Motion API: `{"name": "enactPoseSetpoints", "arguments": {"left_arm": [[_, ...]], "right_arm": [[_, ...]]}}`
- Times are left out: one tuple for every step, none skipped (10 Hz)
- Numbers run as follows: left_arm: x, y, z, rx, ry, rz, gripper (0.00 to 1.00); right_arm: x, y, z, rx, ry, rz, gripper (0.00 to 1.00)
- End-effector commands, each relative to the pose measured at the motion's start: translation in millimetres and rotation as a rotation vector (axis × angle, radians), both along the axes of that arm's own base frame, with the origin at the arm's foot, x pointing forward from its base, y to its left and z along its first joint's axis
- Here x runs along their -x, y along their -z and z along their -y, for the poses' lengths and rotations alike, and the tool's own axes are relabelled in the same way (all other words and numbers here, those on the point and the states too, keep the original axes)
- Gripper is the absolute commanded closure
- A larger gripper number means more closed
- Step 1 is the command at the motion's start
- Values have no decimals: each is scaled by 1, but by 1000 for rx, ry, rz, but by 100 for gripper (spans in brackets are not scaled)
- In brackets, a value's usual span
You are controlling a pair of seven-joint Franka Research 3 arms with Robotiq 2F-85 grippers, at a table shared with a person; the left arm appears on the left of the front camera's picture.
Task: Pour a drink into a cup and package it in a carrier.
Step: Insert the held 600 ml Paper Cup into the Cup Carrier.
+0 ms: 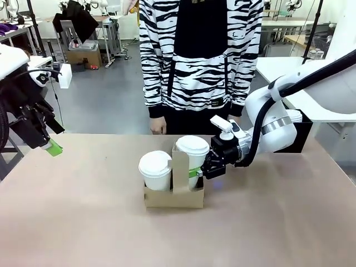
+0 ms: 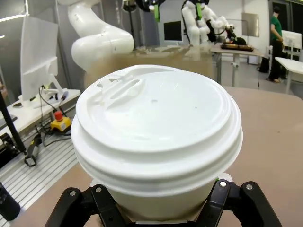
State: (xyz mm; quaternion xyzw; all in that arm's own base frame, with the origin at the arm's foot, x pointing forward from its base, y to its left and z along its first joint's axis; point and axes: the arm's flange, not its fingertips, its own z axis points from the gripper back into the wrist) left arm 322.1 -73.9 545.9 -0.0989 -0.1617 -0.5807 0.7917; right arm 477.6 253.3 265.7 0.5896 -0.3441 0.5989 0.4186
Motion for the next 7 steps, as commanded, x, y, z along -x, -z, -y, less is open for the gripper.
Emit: {"name": "enactPoseSetpoints", "arguments": {"left_arm": [[1, -1, 0, 12, -8, -10, 0], [1, -1, 0, 12, -8, -10, 0], [1, -1, 0, 12, -8, -10, 0], [1, -1, 0, 12, -8, -10, 0], [1, -1, 0, 12, -8, -10, 0], [1, -1, 0, 12, -8, -10, 0], [1, -1, 0, 12, -8, -10, 0]], "right_arm": [[-6, 7, 6, -13, -35, 34, 24], [-5, 4, 9, -36, -18, 49, 24], [-2, 1, 10, -36, -12, 66, 24], [-1, 1, 10, -20, -16, 75, 24], [-1, -1, 9, -8, -14, 85, 24], [-1, -5, 8, 5, -19, 105, 0], [0, -11, 10, 21, -11, 125, 0]]}}
